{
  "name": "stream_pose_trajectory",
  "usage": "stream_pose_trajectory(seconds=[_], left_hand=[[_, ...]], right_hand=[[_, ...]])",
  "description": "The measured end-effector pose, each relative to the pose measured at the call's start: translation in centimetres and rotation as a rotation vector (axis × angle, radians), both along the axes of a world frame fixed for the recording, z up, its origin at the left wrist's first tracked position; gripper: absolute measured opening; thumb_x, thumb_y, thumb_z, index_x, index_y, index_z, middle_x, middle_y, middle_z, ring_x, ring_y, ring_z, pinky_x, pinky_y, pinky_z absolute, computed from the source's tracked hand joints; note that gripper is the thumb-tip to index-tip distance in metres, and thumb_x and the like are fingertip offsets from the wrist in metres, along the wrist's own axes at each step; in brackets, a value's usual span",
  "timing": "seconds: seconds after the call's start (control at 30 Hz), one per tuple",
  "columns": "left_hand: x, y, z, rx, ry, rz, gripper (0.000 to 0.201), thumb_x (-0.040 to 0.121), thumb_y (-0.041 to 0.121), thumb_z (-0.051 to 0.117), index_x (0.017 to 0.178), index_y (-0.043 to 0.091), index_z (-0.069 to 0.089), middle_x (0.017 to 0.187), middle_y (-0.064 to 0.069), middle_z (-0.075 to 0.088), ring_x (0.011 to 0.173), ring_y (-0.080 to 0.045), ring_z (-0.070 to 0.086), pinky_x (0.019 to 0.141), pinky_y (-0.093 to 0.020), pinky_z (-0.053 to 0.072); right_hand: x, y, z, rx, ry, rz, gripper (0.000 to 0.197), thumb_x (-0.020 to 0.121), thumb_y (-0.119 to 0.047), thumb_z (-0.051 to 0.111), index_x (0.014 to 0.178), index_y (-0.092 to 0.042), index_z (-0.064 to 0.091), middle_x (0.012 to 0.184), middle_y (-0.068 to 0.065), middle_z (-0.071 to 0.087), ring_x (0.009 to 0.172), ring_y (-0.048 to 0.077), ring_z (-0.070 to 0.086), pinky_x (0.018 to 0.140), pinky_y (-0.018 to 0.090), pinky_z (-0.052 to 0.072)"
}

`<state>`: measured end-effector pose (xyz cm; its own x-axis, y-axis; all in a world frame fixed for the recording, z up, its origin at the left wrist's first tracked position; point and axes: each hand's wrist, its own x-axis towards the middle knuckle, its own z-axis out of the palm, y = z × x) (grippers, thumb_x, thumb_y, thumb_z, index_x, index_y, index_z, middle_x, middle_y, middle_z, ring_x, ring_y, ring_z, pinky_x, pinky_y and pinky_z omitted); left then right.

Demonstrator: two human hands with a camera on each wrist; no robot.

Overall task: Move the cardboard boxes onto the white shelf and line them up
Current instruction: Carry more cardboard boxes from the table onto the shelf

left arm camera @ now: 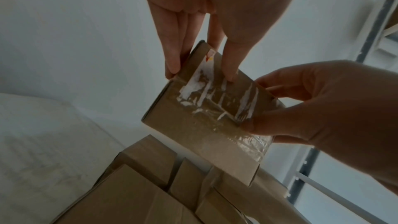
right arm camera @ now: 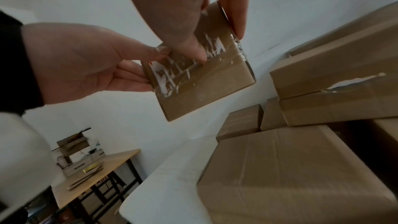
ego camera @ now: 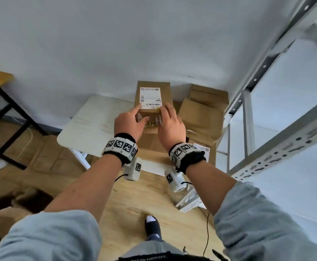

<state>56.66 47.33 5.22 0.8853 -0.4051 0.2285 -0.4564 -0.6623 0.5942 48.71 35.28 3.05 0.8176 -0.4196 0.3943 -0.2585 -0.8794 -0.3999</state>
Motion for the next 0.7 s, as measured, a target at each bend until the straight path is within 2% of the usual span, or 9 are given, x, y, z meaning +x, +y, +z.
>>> stream_pose_trajectory(seconds=[0.13,0.27,0.37,0.43,0.57,0.7], left_hand=[[4.7,-3.9,-1.6,-0.019,0.066,0.029,0.058,0.088,0.032,0.074,0.142,0.022,0.053,0.122,-0.005,0.070,0.104,-0.024,0.067,0.098,-0.040,0.053],[7.5,-7.3,-5.1,0.030,0.117,-0.027,0.058,0.087,0.028,0.074,0.141,0.018,0.054,0.123,-0.006,0.068,0.105,-0.024,0.066,0.098,-0.041,0.052],[8.3,-8.7,-7.9,0.074,0.179,-0.049,0.060,0.087,0.024,0.074,0.142,0.017,0.052,0.131,-0.006,0.063,0.116,-0.024,0.060,0.106,-0.039,0.047],[8.8,-8.9,-8.7,0.103,0.189,-0.050,0.061,0.087,0.022,0.073,0.144,0.019,0.049,0.137,-0.005,0.059,0.122,-0.024,0.057,0.109,-0.038,0.043],[9.8,-8.6,-8.8,0.177,0.152,-0.085,0.064,0.088,0.029,0.073,0.146,0.023,0.046,0.142,-0.004,0.055,0.123,-0.025,0.056,0.107,-0.040,0.045],[9.0,-7.6,-7.7,0.328,0.061,-0.113,0.071,0.087,0.041,0.072,0.148,0.023,0.039,0.149,-0.006,0.045,0.129,-0.028,0.050,0.103,-0.044,0.047]], right_hand=[[4.9,-3.7,-1.4,0.060,0.082,-0.019,0.054,0.083,-0.001,0.064,0.135,-0.007,0.049,0.147,0.015,0.042,0.105,0.041,0.062,0.083,0.047,0.056],[7.3,-6.8,-4.2,0.105,0.211,-0.052,0.056,0.082,-0.002,0.066,0.135,-0.008,0.048,0.147,0.014,0.040,0.104,0.037,0.062,0.085,0.045,0.057],[8.2,-7.8,-5.8,0.057,0.387,-0.017,0.055,0.087,-0.011,0.065,0.138,-0.010,0.045,0.148,0.013,0.037,0.116,0.036,0.054,0.095,0.043,0.052],[8.6,-8.0,-6.2,0.039,0.405,-0.022,0.052,0.087,-0.016,0.066,0.135,-0.013,0.045,0.146,0.011,0.038,0.117,0.034,0.051,0.094,0.042,0.052],[9.2,-7.7,-6.2,0.044,0.388,-0.070,0.056,0.083,-0.017,0.068,0.134,-0.017,0.044,0.144,0.008,0.037,0.117,0.033,0.050,0.089,0.041,0.054],[8.8,-6.9,-5.5,-0.007,0.373,-0.095,0.060,0.082,-0.019,0.067,0.138,-0.016,0.043,0.142,0.011,0.042,0.123,0.035,0.047,0.102,0.047,0.045]])
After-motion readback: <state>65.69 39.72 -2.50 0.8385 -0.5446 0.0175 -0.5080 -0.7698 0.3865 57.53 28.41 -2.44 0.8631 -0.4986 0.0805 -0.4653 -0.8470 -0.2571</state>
